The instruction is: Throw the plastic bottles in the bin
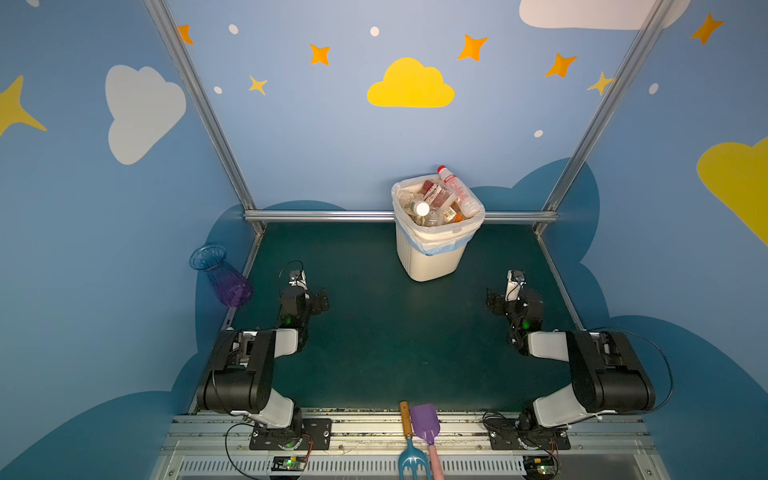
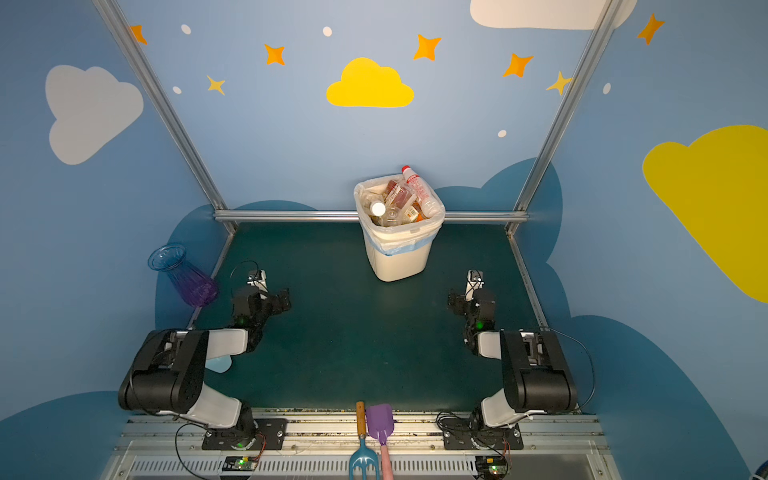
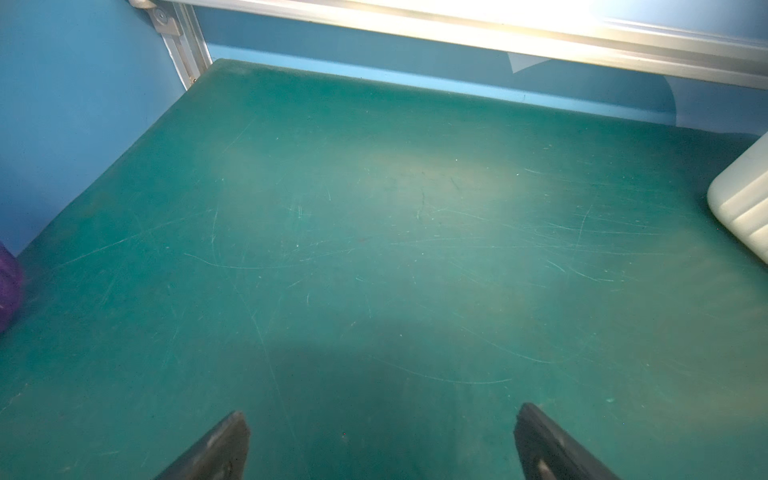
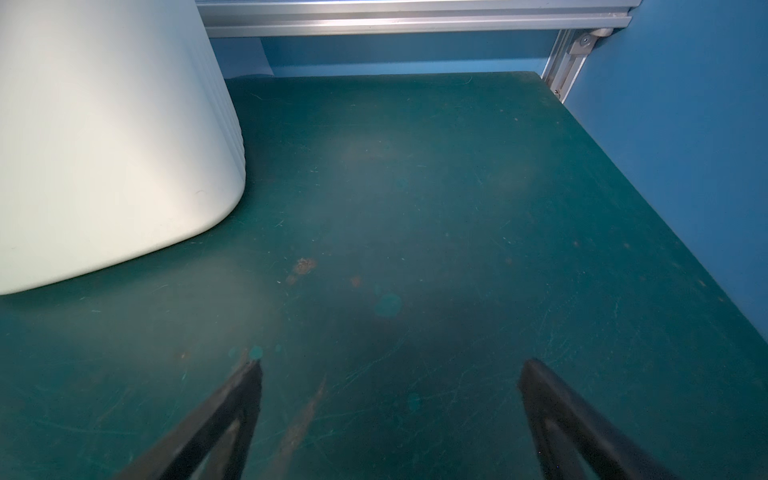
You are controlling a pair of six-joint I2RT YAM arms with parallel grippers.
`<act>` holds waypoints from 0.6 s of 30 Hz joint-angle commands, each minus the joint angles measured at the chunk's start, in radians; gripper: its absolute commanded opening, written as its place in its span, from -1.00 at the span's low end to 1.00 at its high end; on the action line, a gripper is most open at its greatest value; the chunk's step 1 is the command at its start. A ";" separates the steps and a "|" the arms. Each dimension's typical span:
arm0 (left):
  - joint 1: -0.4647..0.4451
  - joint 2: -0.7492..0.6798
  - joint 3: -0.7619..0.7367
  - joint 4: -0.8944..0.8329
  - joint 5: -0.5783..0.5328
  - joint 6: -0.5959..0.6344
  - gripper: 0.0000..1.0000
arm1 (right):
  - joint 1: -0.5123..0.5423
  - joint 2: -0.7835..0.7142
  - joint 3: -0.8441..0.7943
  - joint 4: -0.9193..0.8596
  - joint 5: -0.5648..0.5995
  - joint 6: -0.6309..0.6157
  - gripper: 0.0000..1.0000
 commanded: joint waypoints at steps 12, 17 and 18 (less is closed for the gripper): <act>0.007 -0.001 0.017 -0.019 0.014 0.012 0.99 | 0.001 -0.008 0.010 -0.015 -0.004 0.000 0.94; 0.012 -0.007 0.011 -0.013 0.020 0.009 0.99 | 0.000 -0.008 0.008 -0.015 -0.005 0.000 0.94; 0.011 -0.010 0.008 -0.011 0.021 0.008 0.99 | 0.000 -0.008 0.007 -0.013 -0.004 -0.001 0.94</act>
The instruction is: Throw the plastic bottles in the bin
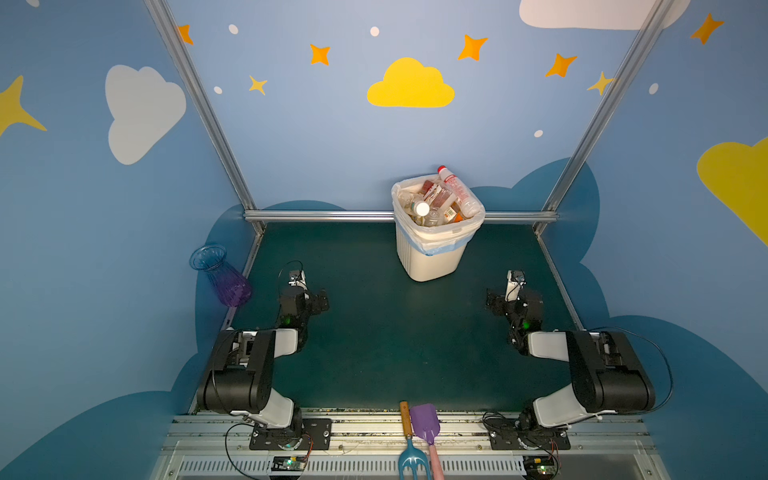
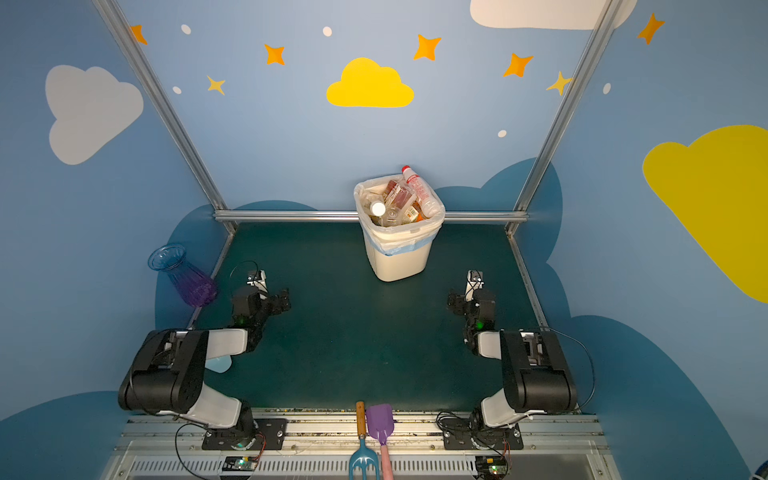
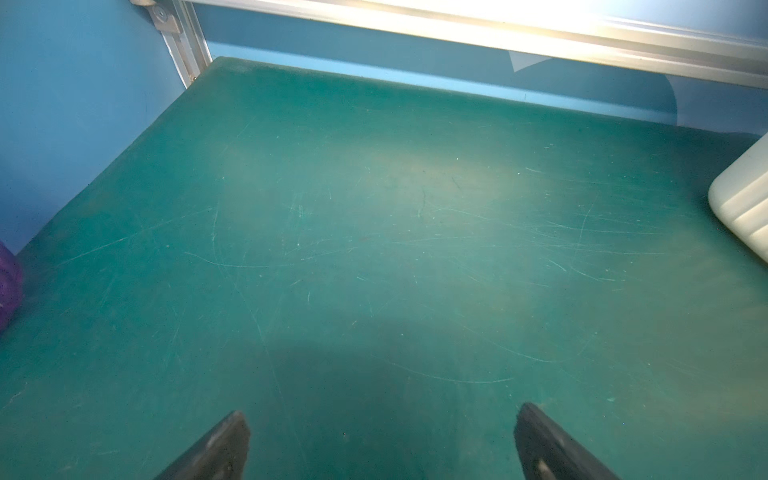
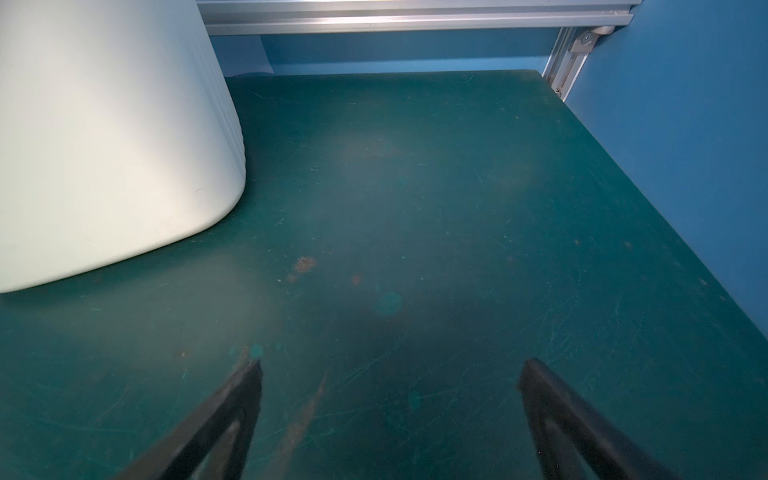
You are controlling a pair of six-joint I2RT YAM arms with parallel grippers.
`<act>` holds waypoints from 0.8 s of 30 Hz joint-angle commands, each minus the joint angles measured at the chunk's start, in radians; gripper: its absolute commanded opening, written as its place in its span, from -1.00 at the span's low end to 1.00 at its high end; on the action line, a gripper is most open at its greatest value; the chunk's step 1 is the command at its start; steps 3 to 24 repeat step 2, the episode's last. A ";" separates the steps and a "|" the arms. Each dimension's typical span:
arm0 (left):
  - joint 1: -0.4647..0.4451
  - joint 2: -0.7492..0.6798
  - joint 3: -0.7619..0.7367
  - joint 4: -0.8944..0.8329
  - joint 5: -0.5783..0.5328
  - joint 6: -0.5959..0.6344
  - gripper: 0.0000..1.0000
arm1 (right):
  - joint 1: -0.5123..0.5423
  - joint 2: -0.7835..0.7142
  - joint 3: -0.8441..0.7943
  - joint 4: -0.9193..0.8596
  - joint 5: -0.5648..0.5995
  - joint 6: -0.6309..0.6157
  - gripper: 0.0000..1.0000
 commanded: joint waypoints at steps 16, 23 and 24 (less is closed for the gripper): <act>0.009 -0.015 0.004 -0.004 0.018 0.006 0.99 | 0.000 -0.014 0.002 -0.006 -0.004 0.000 0.94; 0.009 -0.015 0.004 -0.004 0.018 0.006 0.99 | 0.000 -0.014 0.002 -0.006 -0.004 0.000 0.94; 0.009 -0.015 0.004 -0.004 0.018 0.006 0.99 | 0.000 -0.014 0.002 -0.006 -0.004 0.000 0.94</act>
